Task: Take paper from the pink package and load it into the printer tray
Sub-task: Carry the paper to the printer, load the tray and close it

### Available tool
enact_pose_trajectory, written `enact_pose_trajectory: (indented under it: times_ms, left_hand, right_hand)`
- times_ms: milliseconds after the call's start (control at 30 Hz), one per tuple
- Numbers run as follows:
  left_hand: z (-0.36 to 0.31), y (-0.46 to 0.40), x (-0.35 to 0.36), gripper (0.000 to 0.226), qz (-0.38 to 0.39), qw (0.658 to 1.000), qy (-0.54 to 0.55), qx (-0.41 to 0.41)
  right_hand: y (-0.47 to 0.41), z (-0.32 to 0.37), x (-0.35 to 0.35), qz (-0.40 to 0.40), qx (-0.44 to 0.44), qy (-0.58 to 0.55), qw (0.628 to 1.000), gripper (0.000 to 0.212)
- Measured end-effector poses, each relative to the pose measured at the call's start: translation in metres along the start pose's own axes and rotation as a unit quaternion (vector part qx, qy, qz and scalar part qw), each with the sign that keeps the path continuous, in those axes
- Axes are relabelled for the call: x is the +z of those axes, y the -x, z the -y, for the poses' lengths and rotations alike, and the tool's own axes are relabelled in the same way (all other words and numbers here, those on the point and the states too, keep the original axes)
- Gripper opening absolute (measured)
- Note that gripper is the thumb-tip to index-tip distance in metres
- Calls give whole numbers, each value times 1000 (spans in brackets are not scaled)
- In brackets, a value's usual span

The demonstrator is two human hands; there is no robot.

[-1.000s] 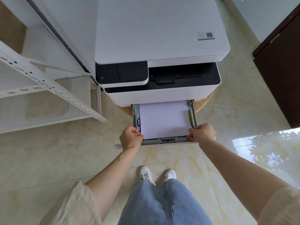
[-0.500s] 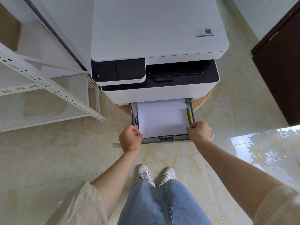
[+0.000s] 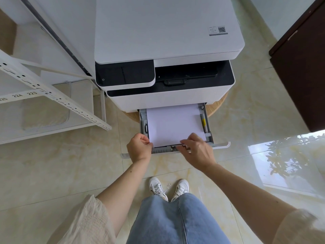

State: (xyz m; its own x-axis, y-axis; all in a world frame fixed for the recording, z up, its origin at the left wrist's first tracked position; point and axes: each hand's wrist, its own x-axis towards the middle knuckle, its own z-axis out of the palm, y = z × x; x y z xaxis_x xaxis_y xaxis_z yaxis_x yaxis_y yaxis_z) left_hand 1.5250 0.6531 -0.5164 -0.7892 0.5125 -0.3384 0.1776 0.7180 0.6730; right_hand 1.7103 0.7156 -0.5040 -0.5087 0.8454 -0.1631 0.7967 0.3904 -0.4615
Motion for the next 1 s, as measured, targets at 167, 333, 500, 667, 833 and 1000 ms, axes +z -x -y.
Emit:
enact_pose_trajectory:
  times_ms: [167, 333, 500, 667, 833, 1000]
  left_hand:
    - [0, -2, 0, 19, 2, 1000, -1, -2]
    - [1, -2, 1, 20, 0, 1000, -5, 1]
    - [2, -2, 2, 18, -4, 1000, -17, 5]
    - [1, -1, 1, 14, -4, 999, -35, 13]
    - [1, 1, -3, 13, 0, 998, -49, 31]
    - [3, -1, -6, 12, 3, 997, -53, 47]
  right_hand:
    - [4, -5, 9, 36, -62, 49, 996, 43]
    - [1, -8, 12, 29, -76, 71, 994, 29]
    - [-5, -7, 16, 4, -90, 71, 993, 21]
    - [-5, -9, 14, 5, -79, 60, 995, 26]
    - [-5, -8, 14, 5, -67, 55, 996, 28]
    - [-7, -9, 11, 34, -68, 54, 996, 37]
